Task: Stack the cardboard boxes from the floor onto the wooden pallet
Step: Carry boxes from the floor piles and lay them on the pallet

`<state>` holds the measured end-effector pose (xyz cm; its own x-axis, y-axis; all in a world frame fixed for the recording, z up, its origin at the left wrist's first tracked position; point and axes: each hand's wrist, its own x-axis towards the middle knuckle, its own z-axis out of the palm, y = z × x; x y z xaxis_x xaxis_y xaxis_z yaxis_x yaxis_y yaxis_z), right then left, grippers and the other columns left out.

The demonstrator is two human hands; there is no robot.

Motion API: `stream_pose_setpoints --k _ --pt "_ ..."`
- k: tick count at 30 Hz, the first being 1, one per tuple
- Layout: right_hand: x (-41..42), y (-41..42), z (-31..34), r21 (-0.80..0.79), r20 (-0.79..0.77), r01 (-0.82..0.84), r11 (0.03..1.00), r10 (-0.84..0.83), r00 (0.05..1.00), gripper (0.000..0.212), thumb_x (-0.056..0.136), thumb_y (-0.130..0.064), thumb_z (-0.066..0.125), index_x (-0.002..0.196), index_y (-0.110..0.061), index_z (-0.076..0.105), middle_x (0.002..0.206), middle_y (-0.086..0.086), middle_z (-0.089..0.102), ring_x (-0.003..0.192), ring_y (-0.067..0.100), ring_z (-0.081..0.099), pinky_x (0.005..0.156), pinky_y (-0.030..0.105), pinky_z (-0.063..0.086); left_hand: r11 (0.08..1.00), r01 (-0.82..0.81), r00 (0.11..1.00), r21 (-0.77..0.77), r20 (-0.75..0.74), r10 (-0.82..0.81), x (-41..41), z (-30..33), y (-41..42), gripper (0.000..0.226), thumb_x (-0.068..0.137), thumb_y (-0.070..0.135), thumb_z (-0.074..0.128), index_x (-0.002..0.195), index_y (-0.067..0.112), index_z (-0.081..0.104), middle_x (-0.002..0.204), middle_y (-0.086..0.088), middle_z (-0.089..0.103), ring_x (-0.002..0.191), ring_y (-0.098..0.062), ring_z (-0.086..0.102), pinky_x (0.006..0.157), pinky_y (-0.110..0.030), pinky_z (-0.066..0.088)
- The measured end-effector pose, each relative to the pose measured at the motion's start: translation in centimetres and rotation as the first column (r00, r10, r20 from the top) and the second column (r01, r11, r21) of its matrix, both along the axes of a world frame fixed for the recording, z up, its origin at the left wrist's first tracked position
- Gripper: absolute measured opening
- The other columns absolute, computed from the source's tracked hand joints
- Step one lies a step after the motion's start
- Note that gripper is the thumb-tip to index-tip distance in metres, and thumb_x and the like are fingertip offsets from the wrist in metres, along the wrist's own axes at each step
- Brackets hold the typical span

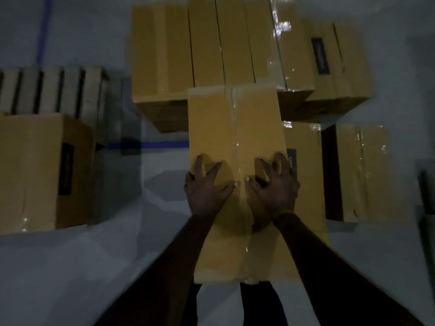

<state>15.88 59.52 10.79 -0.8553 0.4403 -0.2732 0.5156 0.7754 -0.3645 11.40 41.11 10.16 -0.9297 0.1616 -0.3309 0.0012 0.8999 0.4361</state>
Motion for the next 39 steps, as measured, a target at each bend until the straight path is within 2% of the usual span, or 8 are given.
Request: stream_pose_setpoints --k 2,6,13,19,24,27,33,39 --pt "1.3 -1.8 5.1 0.036 -0.035 0.01 0.999 -0.008 0.999 0.069 0.081 -0.064 0.067 0.142 -0.038 0.052 0.162 0.003 0.019 0.143 0.043 0.026 0.11 0.063 0.029 1.0 0.025 1.0 0.016 -0.003 -0.025 0.8 4.8 -1.8 0.075 0.079 0.077 0.057 0.145 0.047 0.036 0.163 0.008 0.0 0.141 -0.044 0.021 0.111 -0.059 0.027" --pt "4.2 -5.8 12.9 0.084 -0.104 0.016 0.996 -0.007 0.995 0.069 0.081 -0.065 0.067 0.143 -0.039 0.05 0.162 0.001 0.016 0.142 0.046 0.025 0.112 0.064 0.028 0.999 0.039 0.995 0.028 -0.092 -0.036 3.2 11.9 -5.6 0.075 0.078 0.079 0.055 0.144 0.049 0.035 0.164 0.009 0.0 0.141 -0.044 0.024 0.11 -0.059 0.03" --pt "9.2 -11.0 20.0 0.137 -0.16 -0.01 0.99 0.032 0.987 0.068 0.083 -0.065 0.064 0.145 -0.04 0.047 0.161 0.001 0.015 0.138 0.045 0.029 0.109 0.065 0.031 0.999 0.001 0.98 0.05 -0.2 0.009 8.7 19.3 -10.7 0.077 0.077 0.08 0.055 0.144 0.045 0.039 0.162 0.005 0.006 0.138 -0.043 0.03 0.109 -0.058 0.034" --pt "13.2 -14.8 22.2 0.181 -0.219 -0.057 0.982 0.097 0.971 0.068 0.082 -0.073 0.056 0.141 -0.042 0.049 0.159 0.002 0.02 0.138 0.039 0.036 0.11 0.058 0.034 0.999 -0.031 0.965 0.025 -0.26 0.037 13.6 22.5 -15.2 0.076 0.077 0.08 0.056 0.143 0.045 0.043 0.162 0.004 0.011 0.133 -0.044 0.037 0.105 -0.054 0.037" --pt "15.8 -19.3 24.2 0.123 -0.216 -0.079 0.989 0.104 0.971 0.068 0.083 -0.073 0.056 0.143 -0.043 0.045 0.16 -0.001 0.015 0.137 0.041 0.034 0.106 0.058 0.038 0.997 -0.071 0.955 0.006 -0.287 0.069 16.8 25.2 -19.9 0.077 0.076 0.079 0.058 0.143 0.044 0.043 0.162 0.004 0.011 0.135 -0.043 0.036 0.106 -0.054 0.038" --pt "16.4 -23.1 25.4 0.145 -0.233 -0.096 0.985 0.129 0.964 0.068 0.083 -0.073 0.055 0.143 -0.043 0.046 0.16 0.0 0.016 0.135 0.039 0.038 0.106 0.054 0.035 0.995 -0.097 0.947 0.01 -0.306 0.096 17.6 26.2 -23.7 0.077 0.075 0.079 0.058 0.142 0.045 0.045 0.162 0.003 0.013 0.133 -0.044 0.038 0.105 -0.053 0.038" --pt "15.4 -32.5 26.4 0.102 -0.254 -0.144 0.984 0.166 0.953 0.067 0.083 -0.072 0.056 0.142 -0.041 0.049 0.159 0.001 0.017 0.133 0.041 0.039 0.103 0.053 0.036 0.991 -0.135 0.933 0.025 -0.332 0.135 17.6 27.6 -33.5 0.076 0.075 0.077 0.062 0.141 0.043 0.046 0.162 0.003 0.014 0.134 -0.043 0.038 0.105 -0.054 0.04" --pt "13.2 -45.6 26.8 0.071 -0.276 -0.189 0.979 0.201 0.94 0.068 0.084 -0.071 0.056 0.144 -0.041 0.047 0.159 0.0 0.016 0.135 0.038 0.038 0.106 0.053 0.034 0.981 -0.193 0.909 -0.02 -0.381 0.171 16.5 28.6 -46.6 0.077 0.073 0.079 0.061 0.141 0.043 0.048 0.162 0.001 0.017 0.128 -0.043 0.042 0.104 -0.052 0.038"
